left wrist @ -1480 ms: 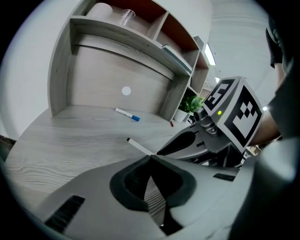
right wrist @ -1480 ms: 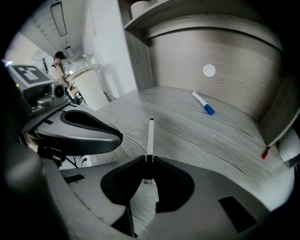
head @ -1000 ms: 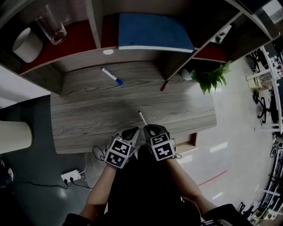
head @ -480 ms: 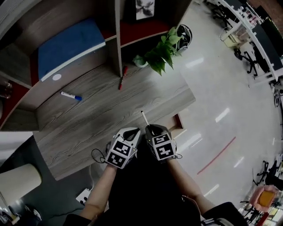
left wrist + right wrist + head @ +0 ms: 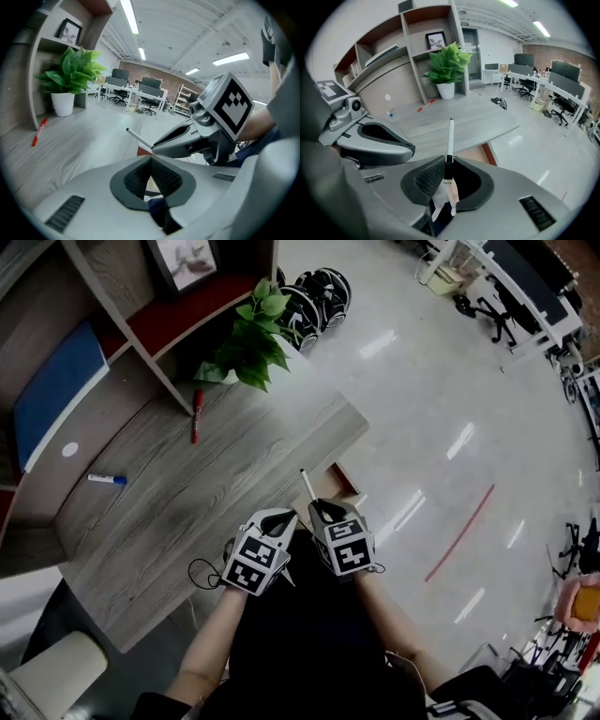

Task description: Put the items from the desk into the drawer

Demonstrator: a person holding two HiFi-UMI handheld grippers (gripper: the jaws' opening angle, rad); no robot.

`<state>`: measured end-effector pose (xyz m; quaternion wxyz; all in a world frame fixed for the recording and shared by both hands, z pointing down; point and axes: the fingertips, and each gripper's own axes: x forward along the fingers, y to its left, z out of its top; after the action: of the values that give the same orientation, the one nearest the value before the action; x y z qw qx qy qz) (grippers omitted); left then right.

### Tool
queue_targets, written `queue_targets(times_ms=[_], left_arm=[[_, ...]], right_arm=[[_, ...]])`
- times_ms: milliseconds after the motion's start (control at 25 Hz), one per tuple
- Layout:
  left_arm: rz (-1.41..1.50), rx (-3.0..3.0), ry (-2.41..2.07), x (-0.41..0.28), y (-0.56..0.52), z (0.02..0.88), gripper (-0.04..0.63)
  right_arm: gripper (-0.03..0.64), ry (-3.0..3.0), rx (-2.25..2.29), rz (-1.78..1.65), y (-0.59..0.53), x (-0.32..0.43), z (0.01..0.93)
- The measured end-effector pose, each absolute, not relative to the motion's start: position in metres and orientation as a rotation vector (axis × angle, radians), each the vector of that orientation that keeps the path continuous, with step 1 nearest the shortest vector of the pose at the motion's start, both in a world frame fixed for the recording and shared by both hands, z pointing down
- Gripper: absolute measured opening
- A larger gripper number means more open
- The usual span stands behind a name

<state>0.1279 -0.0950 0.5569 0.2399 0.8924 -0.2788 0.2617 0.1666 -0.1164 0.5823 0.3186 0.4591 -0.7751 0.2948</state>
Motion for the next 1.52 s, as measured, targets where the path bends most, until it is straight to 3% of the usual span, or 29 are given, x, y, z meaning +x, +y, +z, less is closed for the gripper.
queue_targets(times_ms=[600,1520], left_arm=[[0.857,2.418,-0.530,0.183,-0.070,0.605,0.023],[0.866,2.153,-0.729,0.147,-0.055,0.653,0.023]], right_arm=[[0.052,-1.910,1.337,0.977,-0.092,0.229,0.634],[0.054,-1.972,1.011,1.064,-0.117,0.180,0.715]])
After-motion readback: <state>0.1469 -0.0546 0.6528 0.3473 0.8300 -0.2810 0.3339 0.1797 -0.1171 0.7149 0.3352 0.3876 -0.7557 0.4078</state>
